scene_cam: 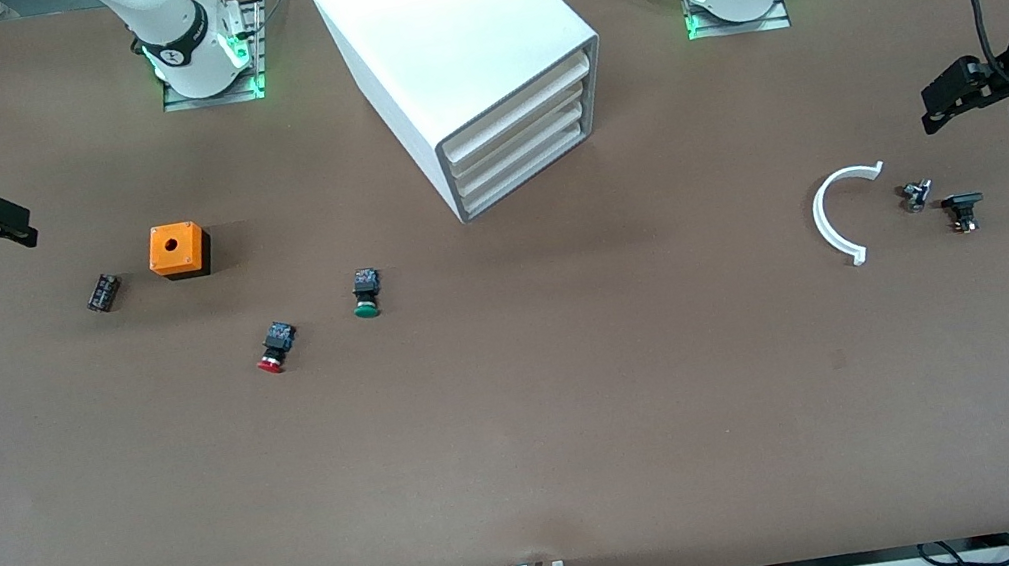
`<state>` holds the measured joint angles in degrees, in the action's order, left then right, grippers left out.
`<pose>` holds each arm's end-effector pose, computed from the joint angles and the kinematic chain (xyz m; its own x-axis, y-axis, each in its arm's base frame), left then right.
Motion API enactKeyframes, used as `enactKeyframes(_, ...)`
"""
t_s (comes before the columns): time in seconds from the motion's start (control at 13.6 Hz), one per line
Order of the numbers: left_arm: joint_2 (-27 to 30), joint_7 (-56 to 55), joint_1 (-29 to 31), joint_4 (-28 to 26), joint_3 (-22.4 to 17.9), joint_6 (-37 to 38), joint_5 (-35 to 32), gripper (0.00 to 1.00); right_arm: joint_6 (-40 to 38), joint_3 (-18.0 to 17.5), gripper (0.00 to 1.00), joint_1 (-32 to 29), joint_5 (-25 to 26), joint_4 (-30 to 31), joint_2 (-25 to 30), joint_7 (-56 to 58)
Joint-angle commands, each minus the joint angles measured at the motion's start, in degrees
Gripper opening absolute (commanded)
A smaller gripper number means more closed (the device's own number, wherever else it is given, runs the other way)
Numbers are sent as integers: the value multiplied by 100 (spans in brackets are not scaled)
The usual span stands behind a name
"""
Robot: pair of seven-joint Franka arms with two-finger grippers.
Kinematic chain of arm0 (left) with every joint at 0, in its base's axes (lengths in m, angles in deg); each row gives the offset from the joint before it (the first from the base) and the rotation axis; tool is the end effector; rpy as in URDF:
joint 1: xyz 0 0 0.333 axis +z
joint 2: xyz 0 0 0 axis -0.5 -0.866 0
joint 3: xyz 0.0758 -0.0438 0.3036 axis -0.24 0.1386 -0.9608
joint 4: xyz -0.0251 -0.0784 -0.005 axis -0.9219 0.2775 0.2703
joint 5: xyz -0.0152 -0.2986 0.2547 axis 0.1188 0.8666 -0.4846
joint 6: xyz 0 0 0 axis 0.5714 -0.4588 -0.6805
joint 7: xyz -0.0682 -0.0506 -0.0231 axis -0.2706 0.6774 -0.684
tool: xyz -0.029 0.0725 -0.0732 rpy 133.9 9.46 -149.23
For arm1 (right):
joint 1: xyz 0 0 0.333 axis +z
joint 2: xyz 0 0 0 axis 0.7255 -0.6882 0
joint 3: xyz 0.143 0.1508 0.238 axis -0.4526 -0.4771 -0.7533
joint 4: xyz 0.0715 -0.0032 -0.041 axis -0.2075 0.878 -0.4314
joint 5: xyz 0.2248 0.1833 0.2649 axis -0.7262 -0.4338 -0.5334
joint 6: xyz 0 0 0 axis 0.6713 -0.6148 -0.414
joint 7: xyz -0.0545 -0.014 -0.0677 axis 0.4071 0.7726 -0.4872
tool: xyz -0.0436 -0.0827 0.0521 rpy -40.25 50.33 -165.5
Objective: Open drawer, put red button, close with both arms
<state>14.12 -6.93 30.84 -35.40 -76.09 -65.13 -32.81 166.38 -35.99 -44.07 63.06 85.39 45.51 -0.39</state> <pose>0.5681 -0.0036 0.5966 0.9996 -0.0258 -0.0138 -0.0258 -0.9997 0.0055 0.5321 -0.0301 0.5476 0.9974 -0.0452 -0.0563 -0.0426 -0.9980 0.0468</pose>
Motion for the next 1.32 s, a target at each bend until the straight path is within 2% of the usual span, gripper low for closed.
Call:
enactKeyframes(0.0,-6,59,4,128,-2,139,106,100,-32,-16,100,28,-142,-265,-376,42)
enactKeyframes(0.15,-6,59,4,119,-20,139,106,100,-84,-52,100,151,-247,-598,-840,59)
enactKeyframes(0.37,-277,51,-40,128,15,130,89,100,-24,-69,100,186,-317,-679,-1166,164)
enactKeyframes(0.51,-366,59,-84,41,50,156,53,100,64,-69,100,239,-773,-706,-1299,138)
enactKeyframes(0.81,-1093,138,-93,-127,279,191,202,100,468,-69,100,555,-766,-706,-1668,60)
enactKeyframes(0.96,-1384,173,-84,-136,288,332,718,100,601,-69,100,617,-766,-706,-1879,-63)
enactKeyframes(1.1,-1814,234,-75,-188,288,332,1517,100,784,-69,100,739,-784,-697,-2011,-81)
enactKeyframes(1.25,-2026,279,-102,-608,305,210,2544,100,891,-69,100,845,-784,-697,-2125,-238)
